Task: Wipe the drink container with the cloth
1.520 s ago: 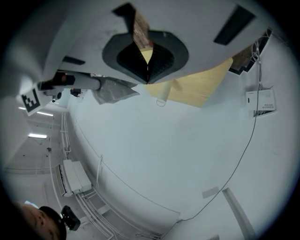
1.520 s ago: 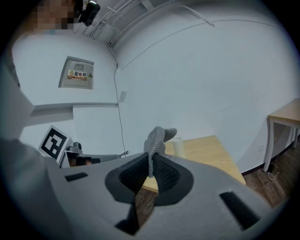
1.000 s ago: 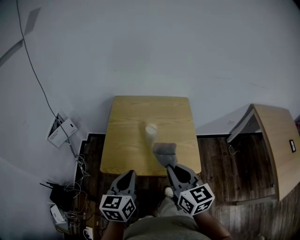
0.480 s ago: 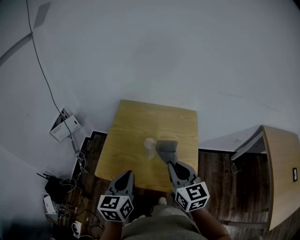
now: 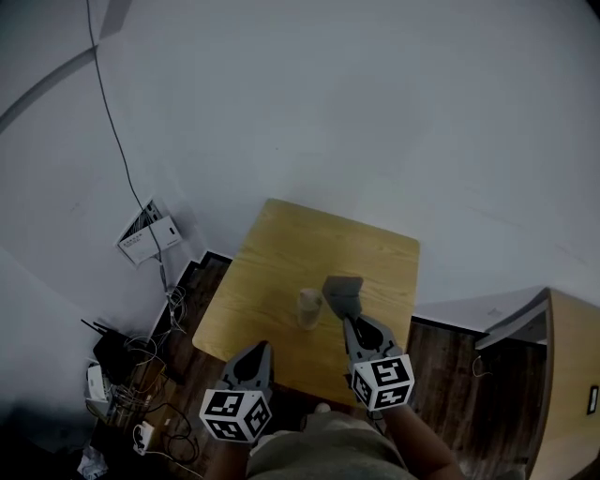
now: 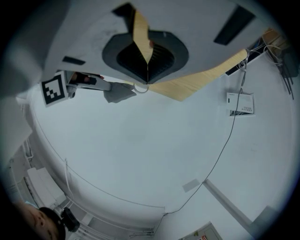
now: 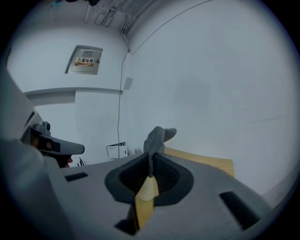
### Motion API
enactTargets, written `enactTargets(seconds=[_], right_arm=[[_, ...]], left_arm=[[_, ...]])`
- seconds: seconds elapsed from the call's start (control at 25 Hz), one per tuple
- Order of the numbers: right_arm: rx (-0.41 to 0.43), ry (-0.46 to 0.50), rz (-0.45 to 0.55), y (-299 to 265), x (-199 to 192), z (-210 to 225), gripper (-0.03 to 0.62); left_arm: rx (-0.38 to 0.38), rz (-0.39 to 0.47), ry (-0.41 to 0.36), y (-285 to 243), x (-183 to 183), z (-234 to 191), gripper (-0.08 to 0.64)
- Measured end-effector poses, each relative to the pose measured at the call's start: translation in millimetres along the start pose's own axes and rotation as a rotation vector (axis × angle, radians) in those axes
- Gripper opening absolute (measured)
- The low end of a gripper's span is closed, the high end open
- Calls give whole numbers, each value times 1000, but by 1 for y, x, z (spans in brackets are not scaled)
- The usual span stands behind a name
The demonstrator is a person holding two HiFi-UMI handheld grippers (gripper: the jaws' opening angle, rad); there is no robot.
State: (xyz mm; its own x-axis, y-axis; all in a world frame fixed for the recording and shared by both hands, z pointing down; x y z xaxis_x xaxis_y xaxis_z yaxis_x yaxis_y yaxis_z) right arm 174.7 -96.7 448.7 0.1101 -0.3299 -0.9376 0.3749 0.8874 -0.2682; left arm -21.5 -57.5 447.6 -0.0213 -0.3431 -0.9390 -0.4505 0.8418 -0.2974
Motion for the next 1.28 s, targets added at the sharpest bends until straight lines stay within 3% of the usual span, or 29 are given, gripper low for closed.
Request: enactTargets(seconds=[0.56, 0.88, 1.28], right_arm=[[98, 35, -101, -49, -23, 18, 14], [168, 70, -156, -61, -41, 16, 14], [172, 85, -228, -76, -68, 16, 14]], left_arm=[[130, 7, 40, -15, -8, -1, 2], [167, -19, 41, -18, -13, 0, 2], [168, -62, 39, -17, -18, -3, 2]])
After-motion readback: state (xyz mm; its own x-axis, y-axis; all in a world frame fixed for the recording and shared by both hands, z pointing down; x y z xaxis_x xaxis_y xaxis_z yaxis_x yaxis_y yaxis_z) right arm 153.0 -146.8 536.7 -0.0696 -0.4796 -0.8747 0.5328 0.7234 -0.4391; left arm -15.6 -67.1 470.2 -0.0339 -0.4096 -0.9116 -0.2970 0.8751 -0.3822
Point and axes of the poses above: the fingertips, and each gripper's own axes: y backward along the fingers, z to its right, x out of its top, the point moved 4 cm from there along y, backward along the fingers, and after that the axes turned 9 degrees about -y, right-handed, at the moved point
